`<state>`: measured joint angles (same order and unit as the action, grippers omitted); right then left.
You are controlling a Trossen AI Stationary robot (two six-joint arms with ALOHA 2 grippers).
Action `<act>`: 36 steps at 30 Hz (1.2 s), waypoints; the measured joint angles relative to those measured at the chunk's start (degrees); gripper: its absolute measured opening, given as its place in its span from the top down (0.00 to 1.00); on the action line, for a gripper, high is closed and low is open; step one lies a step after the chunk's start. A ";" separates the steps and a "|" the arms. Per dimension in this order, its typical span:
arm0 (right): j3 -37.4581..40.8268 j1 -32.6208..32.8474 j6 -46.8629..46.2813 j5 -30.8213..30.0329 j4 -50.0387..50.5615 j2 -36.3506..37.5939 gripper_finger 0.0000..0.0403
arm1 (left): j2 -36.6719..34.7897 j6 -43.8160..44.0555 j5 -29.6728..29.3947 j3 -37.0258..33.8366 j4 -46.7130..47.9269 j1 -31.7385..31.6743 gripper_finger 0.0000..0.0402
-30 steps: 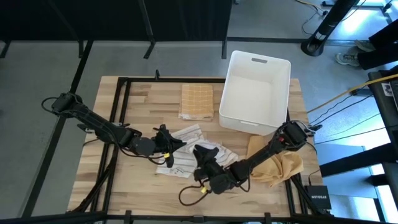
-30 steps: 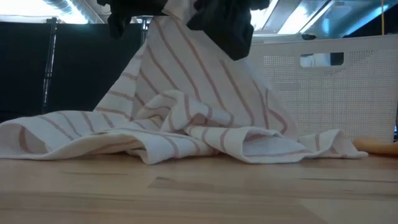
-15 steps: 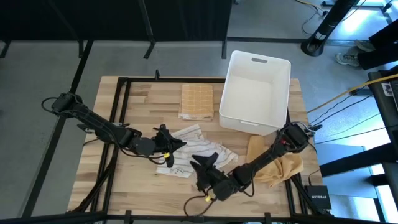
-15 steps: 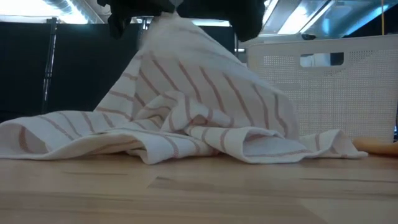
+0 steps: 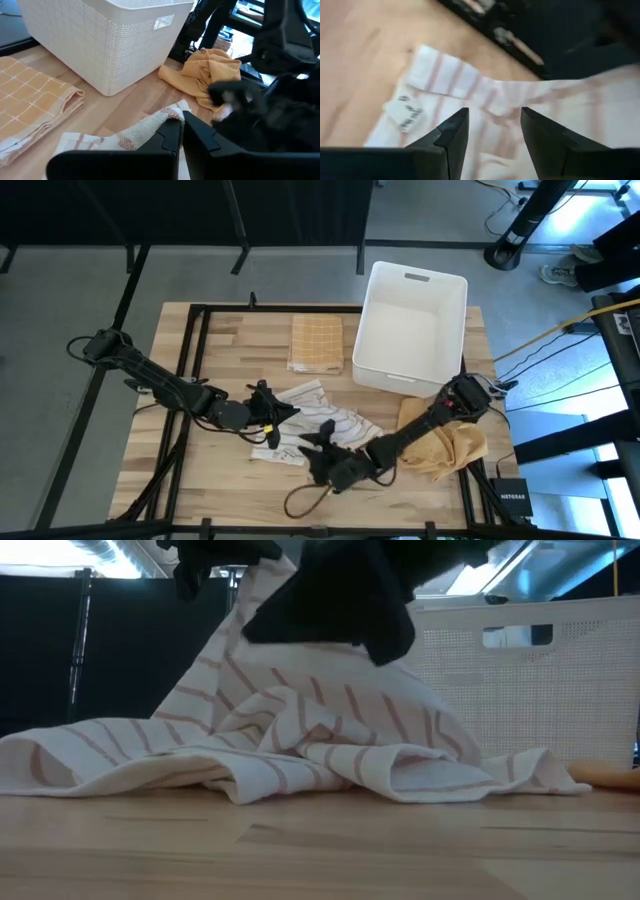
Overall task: Fold towel
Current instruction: Fold the white towel
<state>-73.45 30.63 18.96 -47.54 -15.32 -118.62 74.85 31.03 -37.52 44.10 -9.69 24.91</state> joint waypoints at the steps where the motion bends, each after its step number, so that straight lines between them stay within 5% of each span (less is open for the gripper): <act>1: 0.00 -0.81 -1.45 1.73 -0.46 -0.50 0.55 | 0.00 0.00 0.00 0.00 -0.01 -0.08 0.99; 8: 0.07 -5.37 -5.62 -0.19 0.90 -2.83 0.55 | 0.00 0.04 0.00 0.00 0.05 -0.22 0.99; 14: 0.07 -3.20 4.42 -25.10 -0.43 -0.25 0.55 | 0.00 -0.64 0.00 0.00 0.16 -0.22 0.99; 21: -0.02 2.53 8.68 -37.15 8.38 3.57 0.55 | 0.00 -1.05 0.00 0.00 0.35 -0.22 0.99; 24: -0.04 4.00 -4.31 -36.83 18.23 4.72 0.55 | 0.24 -3.77 1.92 0.00 1.45 0.00 0.99; 28: 0.02 4.77 -21.77 -25.95 30.57 4.91 0.55 | 3.50 -6.84 4.14 0.00 2.38 -0.06 0.99; 32: 0.05 4.64 -30.47 -15.24 39.30 5.02 0.55 | 7.97 -6.81 4.52 0.02 0.17 -2.07 0.99; 36: 2.03 4.61 -33.85 -15.53 38.63 5.04 0.55 | 11.43 -0.41 5.84 -0.02 -2.06 -5.36 0.99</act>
<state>-71.42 35.24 -14.90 -63.08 23.31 -113.58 86.27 30.61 -31.68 44.07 -11.75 19.55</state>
